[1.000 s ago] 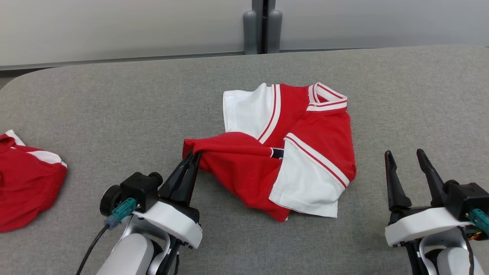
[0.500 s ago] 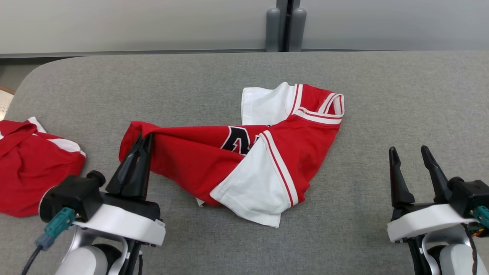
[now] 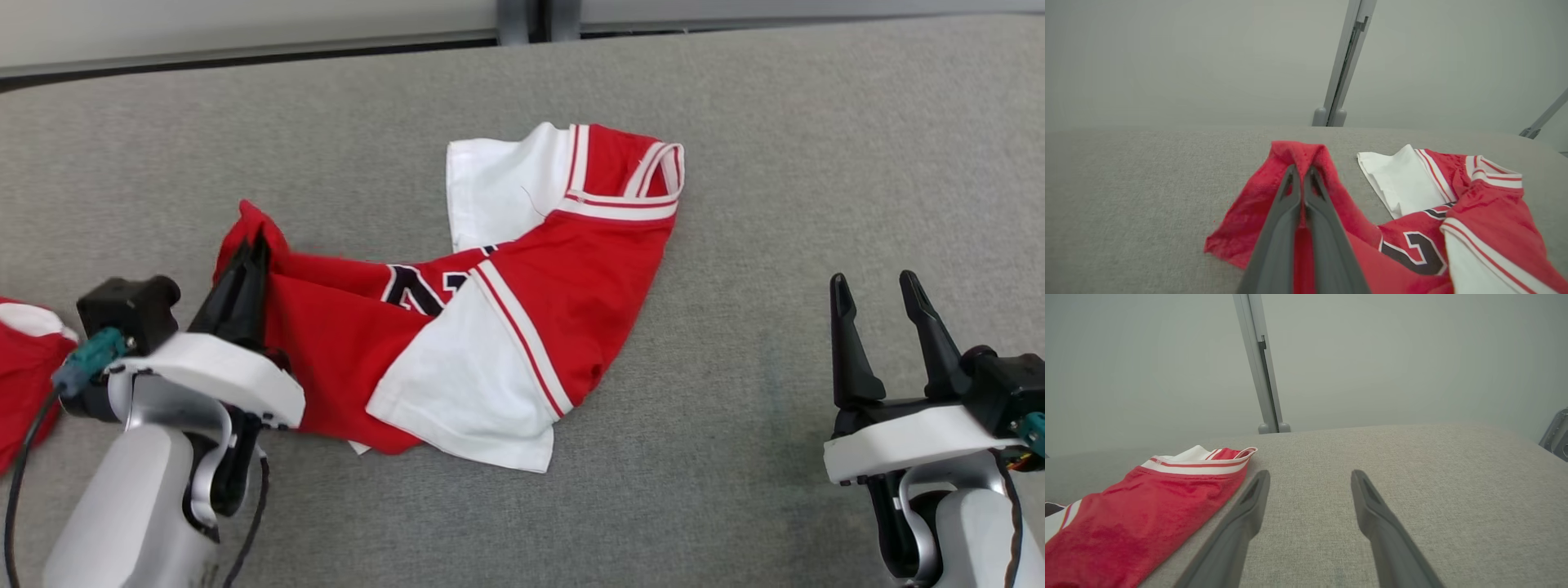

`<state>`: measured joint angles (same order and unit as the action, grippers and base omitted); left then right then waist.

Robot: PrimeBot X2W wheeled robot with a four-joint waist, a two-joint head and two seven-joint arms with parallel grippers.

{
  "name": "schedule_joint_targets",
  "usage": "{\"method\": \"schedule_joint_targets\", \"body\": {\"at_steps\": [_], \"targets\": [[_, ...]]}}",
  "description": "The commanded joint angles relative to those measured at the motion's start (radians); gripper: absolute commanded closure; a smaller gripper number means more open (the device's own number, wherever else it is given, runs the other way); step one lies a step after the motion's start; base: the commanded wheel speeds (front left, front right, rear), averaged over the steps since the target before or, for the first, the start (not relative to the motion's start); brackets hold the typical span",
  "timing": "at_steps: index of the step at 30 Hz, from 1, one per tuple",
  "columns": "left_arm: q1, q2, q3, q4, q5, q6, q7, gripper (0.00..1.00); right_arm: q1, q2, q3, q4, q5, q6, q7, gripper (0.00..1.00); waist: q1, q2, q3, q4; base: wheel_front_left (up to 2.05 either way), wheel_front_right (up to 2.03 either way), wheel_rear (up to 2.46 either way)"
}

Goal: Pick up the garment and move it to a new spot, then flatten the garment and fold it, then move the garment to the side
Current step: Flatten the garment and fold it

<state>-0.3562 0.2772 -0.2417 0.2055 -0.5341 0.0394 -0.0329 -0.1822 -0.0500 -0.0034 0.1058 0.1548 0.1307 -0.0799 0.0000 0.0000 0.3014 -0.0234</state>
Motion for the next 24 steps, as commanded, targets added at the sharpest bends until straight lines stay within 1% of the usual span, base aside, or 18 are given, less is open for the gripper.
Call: {"method": "schedule_joint_targets", "body": {"at_steps": [1, 4, 5, 7, 8, 9, 10, 13, 17, 19, 22, 24], "targets": [[-0.036, 0.002, 0.004, 0.043, -0.007, -0.012, -0.004, 1.00, -0.012, -0.002, 0.001, 0.001, 0.001, 0.000, -0.009, 0.00, 0.0000, 0.0000, 0.030, -0.029, 0.00, 0.00, 0.00], [-0.104, -0.008, 0.003, 0.160, -0.015, -0.033, -0.024, 1.00, -0.022, -0.002, 0.004, 0.009, 0.002, 0.000, -0.014, 0.00, 0.0000, 0.0000, 0.037, -0.039, 0.00, 0.00, 0.00], [-0.104, -0.008, 0.003, 0.160, -0.015, -0.033, -0.024, 1.00, -0.022, -0.002, 0.004, 0.009, 0.002, 0.000, -0.014, 0.00, 0.0000, 0.0000, 0.037, -0.039, 0.00, 0.00, 0.00], [-0.142, -0.014, 0.001, 0.231, -0.013, -0.047, -0.043, 1.00, -0.024, -0.002, 0.006, 0.016, 0.000, 0.000, -0.019, 0.00, 0.0000, 0.0000, 0.038, -0.042, 0.00, 0.00, 0.00], [-0.156, -0.018, -0.001, 0.262, -0.011, -0.052, -0.053, 0.75, -0.026, -0.002, 0.008, 0.018, -0.005, 0.000, -0.019, 0.00, 0.0000, 0.0000, 0.036, -0.043, 0.00, 0.00, 0.00], [-0.169, -0.019, -0.006, 0.289, -0.005, -0.056, -0.066, 0.32, -0.028, -0.002, 0.012, 0.019, -0.008, 0.000, -0.020, 0.00, 0.0000, 0.0000, 0.034, -0.043, 0.00, 0.00, 0.00], [-0.182, -0.019, -0.008, 0.311, 0.005, -0.057, -0.085, 0.00, -0.028, -0.002, 0.015, 0.018, -0.011, 0.000, -0.021, 0.00, 0.0000, 0.0000, 0.030, -0.044, 0.00, 0.00, 0.00], [-0.193, -0.022, -0.018, 0.354, 0.032, -0.061, -0.161, 0.00, -0.025, -0.002, 0.024, 0.018, -0.019, 0.000, -0.020, 0.00, 0.0000, 0.0000, 0.014, -0.039, 0.00, 0.00, 0.00], [-0.154, -0.033, -0.004, 0.333, 0.072, -0.038, -0.225, 0.00, -0.011, -0.002, 0.036, 0.015, -0.034, 0.000, -0.011, 0.00, 0.0000, 0.0000, -0.020, -0.025, 0.00, 0.00, 0.00], [-0.126, -0.041, 0.018, 0.281, 0.094, -0.028, -0.232, 0.00, -0.004, -0.002, 0.040, 0.012, -0.041, 0.000, -0.005, 0.00, 0.0000, 0.0000, -0.037, -0.015, 0.00, 0.00, 0.00], [-0.051, -0.054, 0.068, 0.157, 0.141, -0.020, -0.232, 0.00, 0.004, -0.002, 0.050, 0.005, -0.052, 0.000, 0.005, 0.00, 0.0000, 0.0000, -0.063, -0.003, 0.00, 0.00, 0.00], [0.011, -0.066, 0.096, 0.084, 0.168, -0.025, -0.232, 0.00, 0.014, -0.002, 0.061, 0.004, -0.055, 0.000, 0.010, 0.00, 0.0000, 0.0000, -0.083, 0.004, 0.00, 0.00, 0.00]]}}
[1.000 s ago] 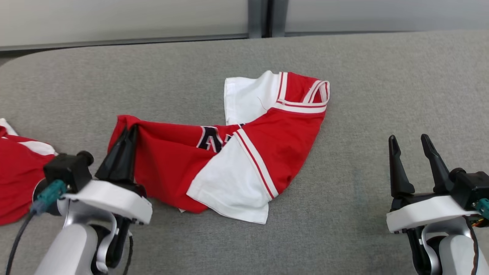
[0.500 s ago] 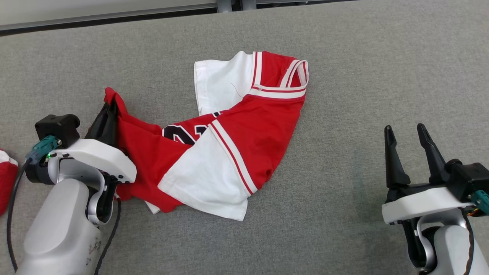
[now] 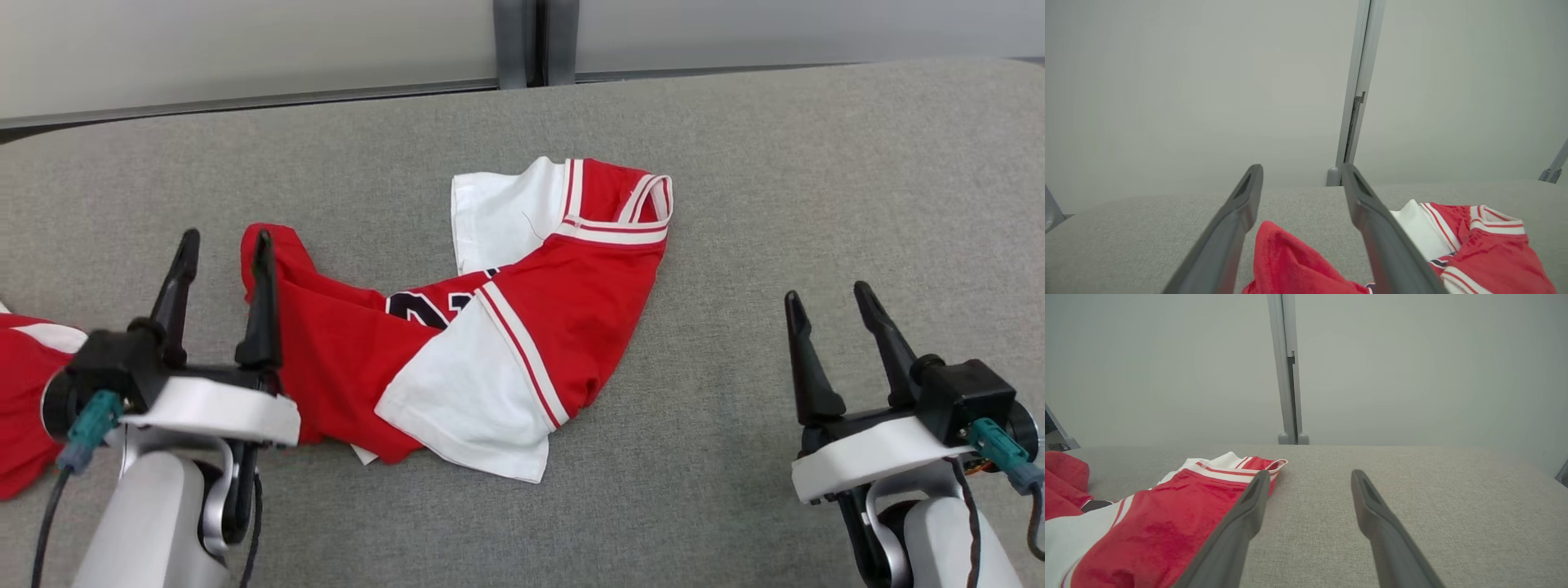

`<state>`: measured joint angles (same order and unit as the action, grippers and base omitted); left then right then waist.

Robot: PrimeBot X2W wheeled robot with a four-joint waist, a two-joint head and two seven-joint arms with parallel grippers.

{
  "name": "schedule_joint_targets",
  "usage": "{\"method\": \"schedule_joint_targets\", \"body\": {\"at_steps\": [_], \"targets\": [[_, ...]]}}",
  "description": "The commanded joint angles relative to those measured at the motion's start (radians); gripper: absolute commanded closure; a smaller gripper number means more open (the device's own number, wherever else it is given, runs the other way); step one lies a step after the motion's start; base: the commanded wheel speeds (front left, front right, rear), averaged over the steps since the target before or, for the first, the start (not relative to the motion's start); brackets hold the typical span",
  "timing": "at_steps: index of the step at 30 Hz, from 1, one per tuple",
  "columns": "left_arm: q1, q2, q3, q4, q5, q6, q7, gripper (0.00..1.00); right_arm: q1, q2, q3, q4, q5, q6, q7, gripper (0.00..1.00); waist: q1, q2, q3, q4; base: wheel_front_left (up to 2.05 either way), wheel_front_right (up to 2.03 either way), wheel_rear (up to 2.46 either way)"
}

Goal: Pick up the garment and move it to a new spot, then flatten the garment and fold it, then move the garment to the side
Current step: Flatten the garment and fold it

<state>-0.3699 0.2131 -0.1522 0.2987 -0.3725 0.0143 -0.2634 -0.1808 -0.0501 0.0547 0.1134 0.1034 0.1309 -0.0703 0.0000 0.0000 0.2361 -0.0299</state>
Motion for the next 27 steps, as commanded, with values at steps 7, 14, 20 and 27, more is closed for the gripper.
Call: {"method": "schedule_joint_targets", "body": {"at_steps": [7, 14, 20, 27], "targets": [[0.203, -0.037, 0.050, -0.123, 0.075, -0.005, -0.001, 0.00, 0.049, -0.008, 0.036, -0.013, -0.009, 0.000, 0.024, 0.00, 0.0000, 0.0000, -0.083, 0.030, 0.00, 0.00, 0.00], [0.283, -0.055, 0.054, -0.129, 0.096, -0.008, -0.002, 0.00, 0.078, -0.012, 0.042, -0.031, -0.003, 0.000, 0.044, 0.00, 0.0000, 0.0000, -0.117, 0.042, 0.00, 0.00, 0.00], [0.273, -0.063, 0.054, -0.108, 0.103, -0.019, -0.002, 0.00, 0.085, -0.014, 0.038, -0.046, 0.003, 0.000, 0.053, 0.00, 0.0000, 0.0000, -0.116, 0.049, 0.00, 0.00, 0.00], [0.254, -0.071, 0.048, -0.101, 0.114, -0.026, -0.002, 0.00, 0.078, -0.020, 0.082, -0.045, -0.010, 0.000, 0.068, 0.00, 0.0000, 0.0000, -0.106, 0.065, 0.00, 0.00, 0.00]]}}
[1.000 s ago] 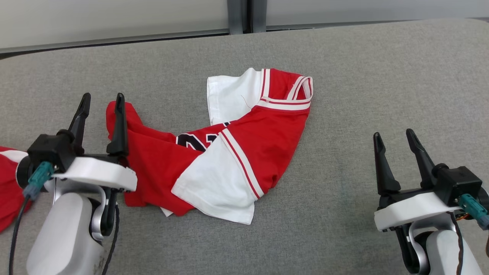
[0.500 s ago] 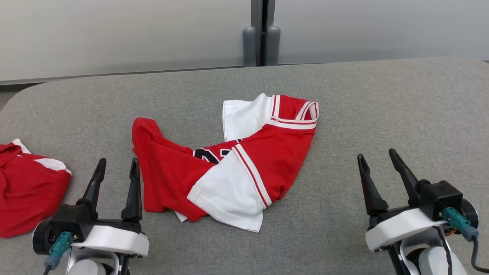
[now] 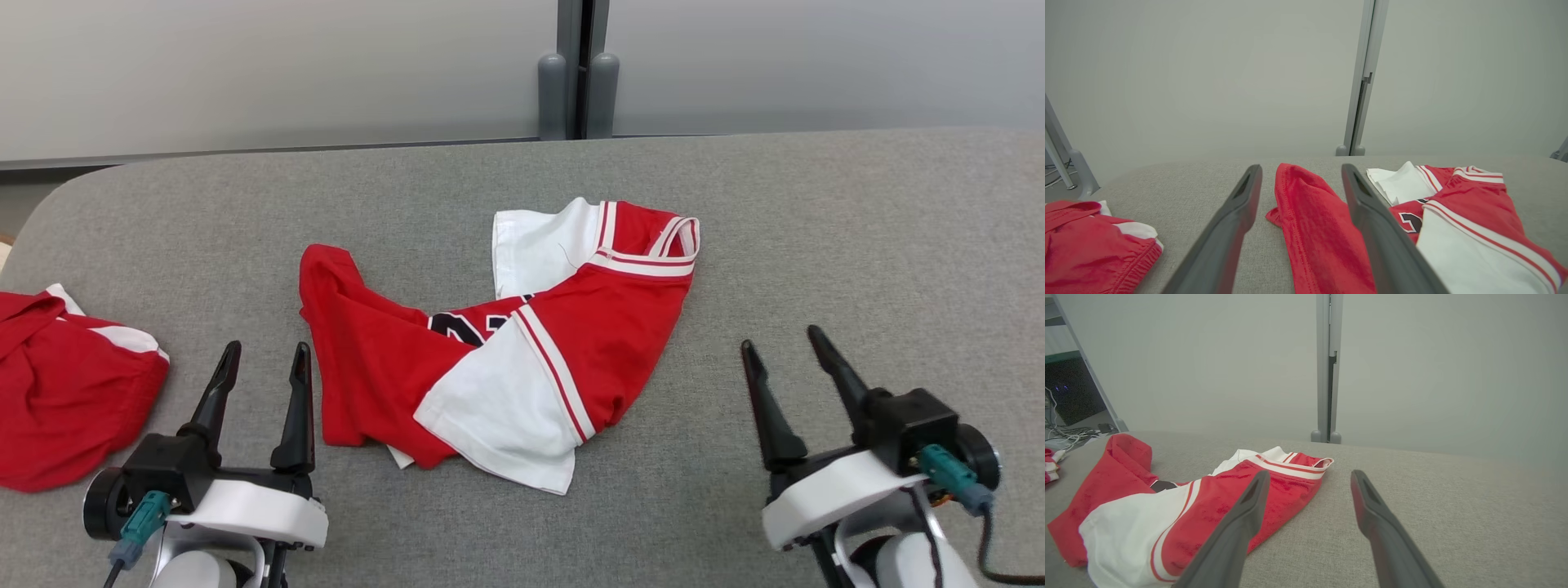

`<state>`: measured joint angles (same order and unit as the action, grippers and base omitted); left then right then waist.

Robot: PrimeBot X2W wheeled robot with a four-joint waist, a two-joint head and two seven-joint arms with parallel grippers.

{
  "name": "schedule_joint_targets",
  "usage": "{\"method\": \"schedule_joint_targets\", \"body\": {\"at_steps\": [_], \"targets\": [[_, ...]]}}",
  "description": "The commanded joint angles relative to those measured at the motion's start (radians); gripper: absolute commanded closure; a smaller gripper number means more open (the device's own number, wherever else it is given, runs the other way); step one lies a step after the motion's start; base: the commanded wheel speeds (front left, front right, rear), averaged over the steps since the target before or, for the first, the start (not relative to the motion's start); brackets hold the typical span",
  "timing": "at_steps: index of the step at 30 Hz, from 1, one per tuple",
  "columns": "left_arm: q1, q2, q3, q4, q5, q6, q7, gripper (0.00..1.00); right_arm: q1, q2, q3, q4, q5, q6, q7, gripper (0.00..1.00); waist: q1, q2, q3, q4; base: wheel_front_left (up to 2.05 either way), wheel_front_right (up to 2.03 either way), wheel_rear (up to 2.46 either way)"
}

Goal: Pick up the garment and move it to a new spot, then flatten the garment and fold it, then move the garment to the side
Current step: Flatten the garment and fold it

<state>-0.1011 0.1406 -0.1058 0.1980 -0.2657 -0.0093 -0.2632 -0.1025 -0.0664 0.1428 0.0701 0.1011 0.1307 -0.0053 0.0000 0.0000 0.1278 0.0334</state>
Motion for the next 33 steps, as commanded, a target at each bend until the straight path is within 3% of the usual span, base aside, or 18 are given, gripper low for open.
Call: {"method": "schedule_joint_targets", "body": {"at_steps": [1, 12, 16, 21, 22, 23, 24, 25, 33], "targets": [[-0.019, 0.000, 0.000, 0.001, 0.007, -0.005, -0.002, 0.00, -0.005, -0.005, 0.021, 0.001, -0.008, 0.000, 0.009, 0.00, 0.0000, 0.0000, 0.006, 0.007, 0.00, 0.00, 0.00], [-0.091, -0.030, -0.015, 0.010, 0.021, -0.024, -0.002, 0.00, -0.092, -0.100, 0.482, 0.120, 0.084, 0.000, 0.139, 0.00, 0.0000, 0.0000, 0.087, 0.084, 0.00, 0.00, 0.00], [-0.110, -0.046, -0.013, 0.005, 0.025, -0.031, -0.002, 0.00, -0.147, -0.123, 0.555, 0.184, 0.110, 0.000, 0.165, 0.00, 0.0000, 0.0000, 0.121, 0.108, 0.00, 0.00, 0.00], [-0.123, -0.061, -0.005, 0.002, 0.030, -0.039, -0.002, 0.00, -0.201, -0.125, 0.571, 0.264, 0.072, 0.000, 0.171, 0.00, 0.0000, 0.0000, 0.150, 0.125, 0.00, 0.00, 0.00], [-0.125, -0.063, -0.002, 0.002, 0.031, -0.041, -0.002, 0.00, -0.205, -0.120, 0.572, 0.277, 0.076, 0.000, 0.168, 0.03, 0.0000, 0.0000, 0.153, 0.126, 0.00, 0.00, 0.00], [-0.128, -0.065, 0.000, 0.003, 0.032, -0.043, -0.002, 0.00, -0.210, -0.117, 0.572, 0.288, 0.078, 0.000, 0.169, 0.52, 0.0000, 0.0000, 0.155, 0.126, 0.00, 0.00, 0.00], [-0.130, -0.067, 0.003, 0.004, 0.035, -0.042, -0.002, 0.00, -0.217, -0.114, 0.571, 0.299, 0.076, 0.000, 0.168, 0.67, 0.0000, 0.0000, 0.158, 0.126, 0.00, 0.00, 0.00], [-0.132, -0.068, 0.004, 0.005, 0.037, -0.043, -0.002, 0.00, -0.221, -0.107, 0.568, 0.305, 0.074, 0.000, 0.162, 1.00, 0.0000, 0.0000, 0.159, 0.125, 0.00, 0.00, 0.00], [-0.132, -0.072, 0.027, 0.001, 0.062, -0.052, -0.002, 0.00, -0.209, -0.053, 0.495, 0.247, 0.120, 0.000, 0.068, 1.00, 0.0000, 0.0000, 0.156, 0.087, 0.00, 0.00, 0.00]]}}
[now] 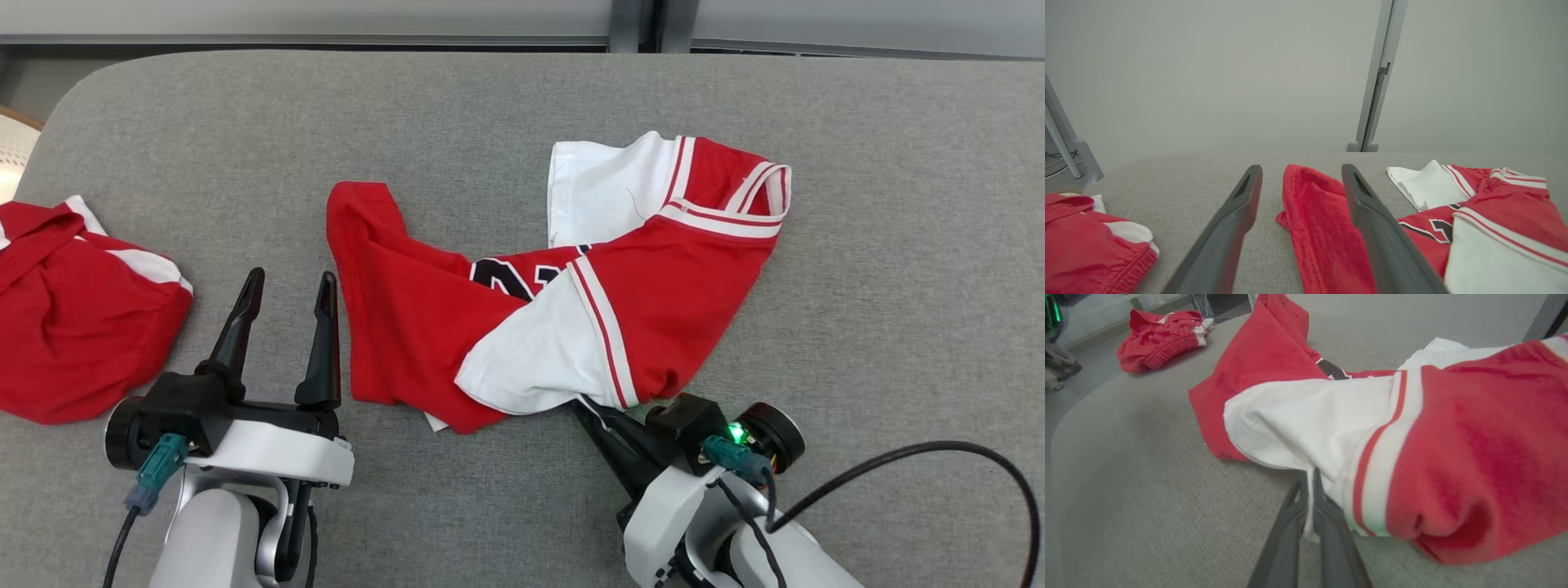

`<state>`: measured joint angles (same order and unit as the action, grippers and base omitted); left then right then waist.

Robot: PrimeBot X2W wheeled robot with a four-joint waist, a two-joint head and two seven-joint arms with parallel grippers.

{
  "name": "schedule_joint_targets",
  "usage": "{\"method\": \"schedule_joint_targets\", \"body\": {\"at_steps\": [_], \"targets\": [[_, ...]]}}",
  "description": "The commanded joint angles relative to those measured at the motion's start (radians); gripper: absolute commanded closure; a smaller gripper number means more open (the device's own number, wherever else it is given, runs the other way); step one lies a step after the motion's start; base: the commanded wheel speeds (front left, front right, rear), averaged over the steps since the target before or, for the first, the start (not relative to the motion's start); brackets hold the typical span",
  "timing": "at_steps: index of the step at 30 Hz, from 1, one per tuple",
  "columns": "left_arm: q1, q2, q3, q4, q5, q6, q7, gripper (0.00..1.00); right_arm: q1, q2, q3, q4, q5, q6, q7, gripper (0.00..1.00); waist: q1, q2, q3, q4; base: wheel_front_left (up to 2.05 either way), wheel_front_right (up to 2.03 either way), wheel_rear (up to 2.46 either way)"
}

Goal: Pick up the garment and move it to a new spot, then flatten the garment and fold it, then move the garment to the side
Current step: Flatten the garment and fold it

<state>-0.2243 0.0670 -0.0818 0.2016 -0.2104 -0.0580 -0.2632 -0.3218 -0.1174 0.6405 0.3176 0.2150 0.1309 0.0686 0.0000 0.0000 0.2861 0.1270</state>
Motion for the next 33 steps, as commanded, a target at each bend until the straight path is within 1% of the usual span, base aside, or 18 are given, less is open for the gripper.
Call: {"method": "schedule_joint_targets", "body": {"at_steps": [1, 5, 8, 9, 15, 16, 18, 19, 20, 21, 23, 27, 31, 33], "targets": [[-0.009, 0.002, 0.005, -0.002, 0.010, -0.004, -0.002, 0.00, 0.016, 0.004, -0.017, -0.012, 0.014, 0.000, -0.014, 1.00, 0.0000, 0.0000, -0.003, -0.013, 0.00, 0.00, 0.00], [-0.007, 0.004, 0.011, 0.001, 0.019, -0.009, -0.002, 0.00, 0.030, 0.029, -0.093, -0.061, 0.046, 0.000, -0.052, 1.00, 0.0000, 0.0000, -0.007, -0.038, 0.00, 0.00, 0.00], [-0.006, 0.004, 0.010, 0.005, 0.027, -0.013, -0.002, 0.00, 0.048, 0.048, -0.187, -0.082, 0.080, 0.000, -0.082, 1.00, 0.0000, 0.0000, -0.010, -0.054, 0.00, 0.00, 0.00], [-0.006, 0.004, 0.010, 0.005, 0.027, -0.013, -0.002, 0.00, 0.048, 0.048, -0.187, -0.082, 0.080, 0.000, -0.082, 1.00, 0.0000, 0.0000, -0.010, -0.054, 0.00, 0.00, 0.00], [-0.006, 0.008, 0.011, 0.017, 0.037, -0.021, -0.002, 0.00, 0.100, 0.065, -0.399, -0.070, 0.237, 0.000, -0.129, 1.00, 0.0000, 0.0000, -0.013, -0.080, 0.00, 0.00, 0.00], [-0.006, 0.009, 0.010, 0.018, 0.037, -0.021, -0.002, 0.00, 0.109, 0.065, -0.420, -0.061, 0.277, 0.000, -0.137, 1.00, 0.0000, 0.0000, -0.013, -0.084, 0.00, 0.00, 0.00], [-0.007, 0.010, 0.009, 0.021, 0.038, -0.025, -0.002, 0.00, 0.122, 0.066, -0.453, -0.037, 0.314, 0.000, -0.146, 1.00, 0.0000, 0.0000, -0.012, -0.092, 0.00, 0.00, 0.00], [-0.008, 0.011, 0.008, 0.021, 0.040, -0.026, -0.002, 0.00, 0.126, 0.066, -0.461, -0.024, 0.343, 0.000, -0.152, 0.95, 0.0000, 0.0000, -0.011, -0.095, 0.00, 0.00, 0.00], [-0.009, 0.011, 0.008, 0.022, 0.041, -0.026, -0.002, 0.00, 0.130, 0.065, -0.472, -0.010, 0.342, 0.000, -0.155, 0.52, 0.0000, 0.0000, -0.010, -0.099, 0.00, 0.00, 0.00], [-0.009, 0.012, 0.008, 0.023, 0.042, -0.027, -0.002, 0.00, 0.131, 0.065, -0.480, 0.001, 0.346, 0.000, -0.164, 0.00, 0.0000, 0.0000, -0.010, -0.104, 0.00, 0.00, 0.00], [-0.007, 0.013, 0.009, 0.022, 0.043, -0.027, -0.002, 0.00, 0.135, 0.065, -0.490, 0.017, 0.378, 0.000, -0.178, 0.00, 0.0000, 0.0000, -0.009, -0.112, 0.00, 0.00, 0.00], [-0.007, 0.017, 0.008, 0.024, 0.044, -0.028, -0.002, 0.00, 0.125, 0.065, -0.515, 0.020, 0.370, 0.000, -0.222, 0.00, 0.0000, 0.0000, -0.010, -0.124, 0.00, 0.00, 0.00], [-0.005, 0.023, 0.015, 0.029, 0.043, -0.026, -0.002, 0.00, 0.113, 0.065, -0.549, -0.006, 0.278, 0.000, -0.256, 0.00, 0.0000, 0.0000, -0.017, -0.132, 0.00, 0.00, 0.00], [0.001, 0.028, 0.023, 0.031, 0.039, -0.020, -0.002, 0.00, 0.114, 0.055, -0.572, -0.032, 0.193, 0.000, -0.267, 0.00, 0.0000, 0.0000, -0.026, -0.134, 0.00, 0.00, 0.00]]}}
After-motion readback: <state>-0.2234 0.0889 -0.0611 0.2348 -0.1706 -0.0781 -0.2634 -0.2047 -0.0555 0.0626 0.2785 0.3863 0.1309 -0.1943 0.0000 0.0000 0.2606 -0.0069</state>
